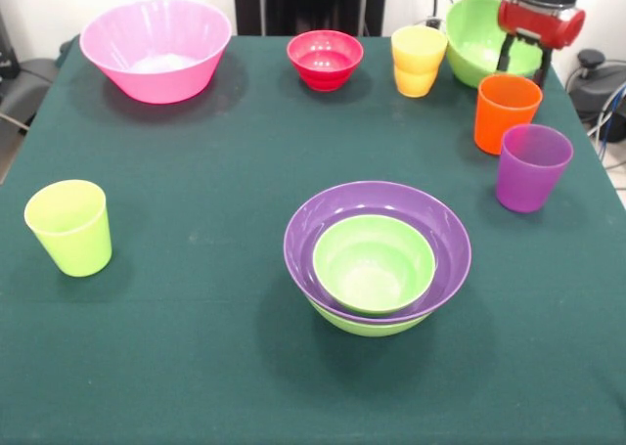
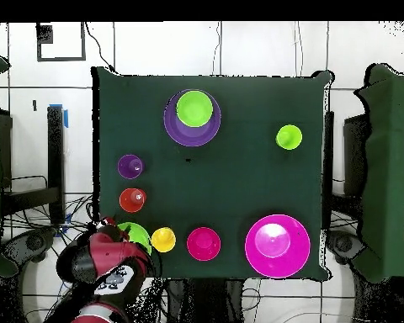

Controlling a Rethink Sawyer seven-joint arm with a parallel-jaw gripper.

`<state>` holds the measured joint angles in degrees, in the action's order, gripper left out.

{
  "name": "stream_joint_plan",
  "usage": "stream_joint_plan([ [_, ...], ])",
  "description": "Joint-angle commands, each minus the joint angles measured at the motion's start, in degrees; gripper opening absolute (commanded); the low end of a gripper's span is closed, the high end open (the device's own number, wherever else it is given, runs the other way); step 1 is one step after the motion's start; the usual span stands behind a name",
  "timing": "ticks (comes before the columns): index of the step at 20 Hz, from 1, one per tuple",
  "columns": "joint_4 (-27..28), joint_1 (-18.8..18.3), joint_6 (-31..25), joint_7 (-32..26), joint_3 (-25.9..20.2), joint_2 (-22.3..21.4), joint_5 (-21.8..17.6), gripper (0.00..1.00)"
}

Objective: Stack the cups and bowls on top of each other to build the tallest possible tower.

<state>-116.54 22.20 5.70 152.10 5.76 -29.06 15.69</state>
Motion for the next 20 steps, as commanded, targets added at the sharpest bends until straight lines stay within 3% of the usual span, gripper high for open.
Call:
stream_joint_plan([
  [1, -1.94, 0.99, -9.29, 5.18, -5.80, -6.18, 0.08, 1.00],
  [10, -2.02, 2.11, -15.93, 5.81, -5.29, -11.14, 1.17, 1.00],
  [20, -1.33, 1.37, -12.20, 5.09, -5.19, -7.97, -0.20, 1.00],
])
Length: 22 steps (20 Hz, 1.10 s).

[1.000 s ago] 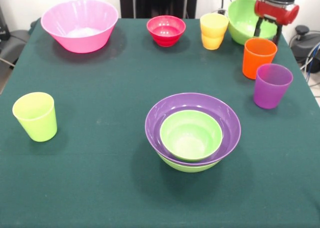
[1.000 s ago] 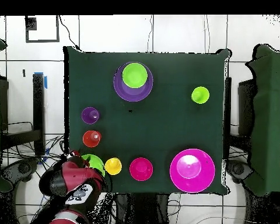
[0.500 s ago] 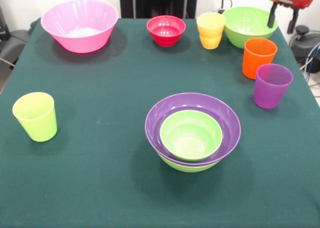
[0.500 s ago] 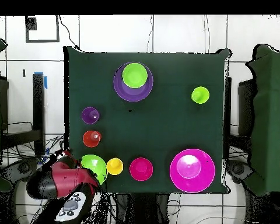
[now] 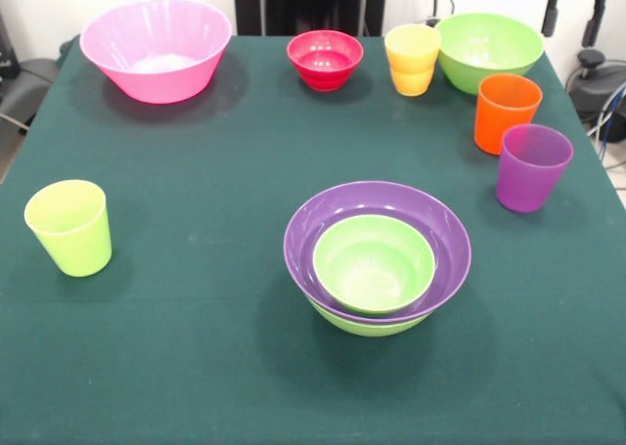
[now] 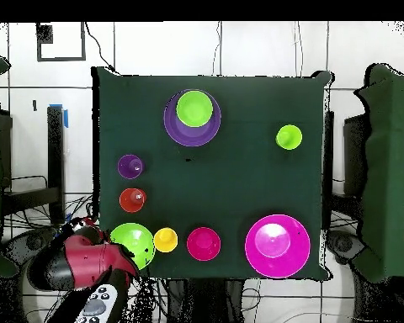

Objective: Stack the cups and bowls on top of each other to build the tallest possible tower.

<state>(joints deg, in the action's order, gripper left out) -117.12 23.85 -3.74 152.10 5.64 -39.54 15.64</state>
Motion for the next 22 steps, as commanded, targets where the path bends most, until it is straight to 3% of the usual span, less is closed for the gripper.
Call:
stream_joint_plan([
  [1, -0.72, -0.40, -2.42, 4.99, -5.05, 2.91, -0.29, 1.00],
  [8, -0.66, -0.13, 1.80, 5.31, -4.46, 6.57, -1.07, 1.00],
  [22, -1.28, -0.35, 4.58, 5.27, -3.94, 9.13, -2.00, 1.00],
])
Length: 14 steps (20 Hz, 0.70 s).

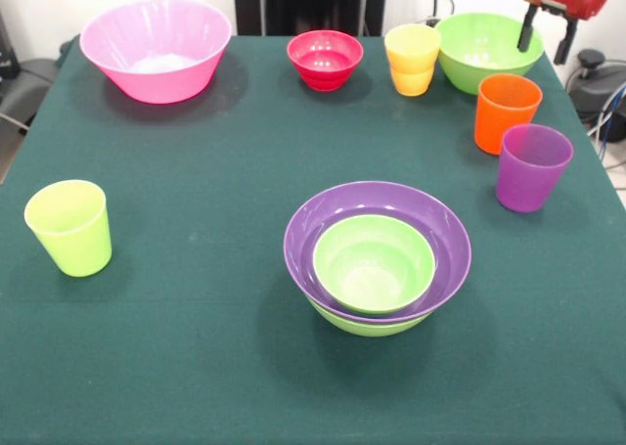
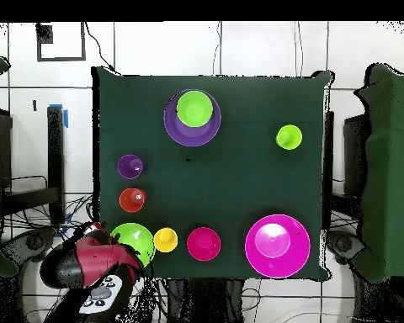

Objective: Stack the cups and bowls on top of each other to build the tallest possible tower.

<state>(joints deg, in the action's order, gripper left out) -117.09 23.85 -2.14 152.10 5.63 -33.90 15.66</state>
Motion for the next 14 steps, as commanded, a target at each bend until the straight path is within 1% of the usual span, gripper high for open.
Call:
stream_joint_plan([
  [1, -1.22, -0.41, 2.97, 5.17, -3.93, 3.64, -2.04, 1.00],
  [8, -0.99, -0.34, 4.08, 5.06, -3.59, 5.19, -2.30, 1.00],
  [14, -1.49, -1.31, 5.77, 5.01, -3.83, 6.94, -3.23, 1.00],
])
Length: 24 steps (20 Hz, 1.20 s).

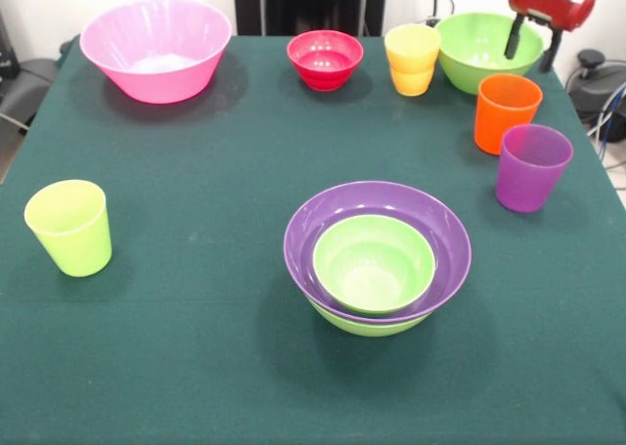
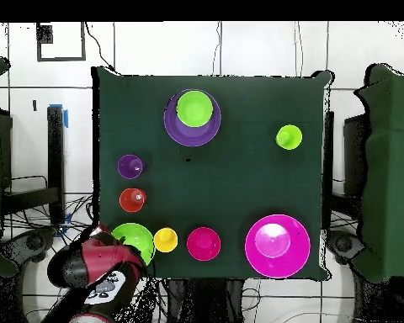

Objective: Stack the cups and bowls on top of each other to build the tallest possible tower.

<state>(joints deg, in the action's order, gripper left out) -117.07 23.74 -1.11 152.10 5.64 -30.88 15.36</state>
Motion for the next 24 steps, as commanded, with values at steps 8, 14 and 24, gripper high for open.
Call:
stream_joint_plan([
  [8, -0.78, -1.71, 6.85, 5.04, -3.63, 6.71, -3.57, 1.00],
  [14, -0.18, -1.50, 7.94, 5.08, -3.56, 8.18, -3.34, 1.00],
  [24, 0.74, -2.90, 7.86, 4.06, -4.19, 8.83, -4.28, 0.00],
])
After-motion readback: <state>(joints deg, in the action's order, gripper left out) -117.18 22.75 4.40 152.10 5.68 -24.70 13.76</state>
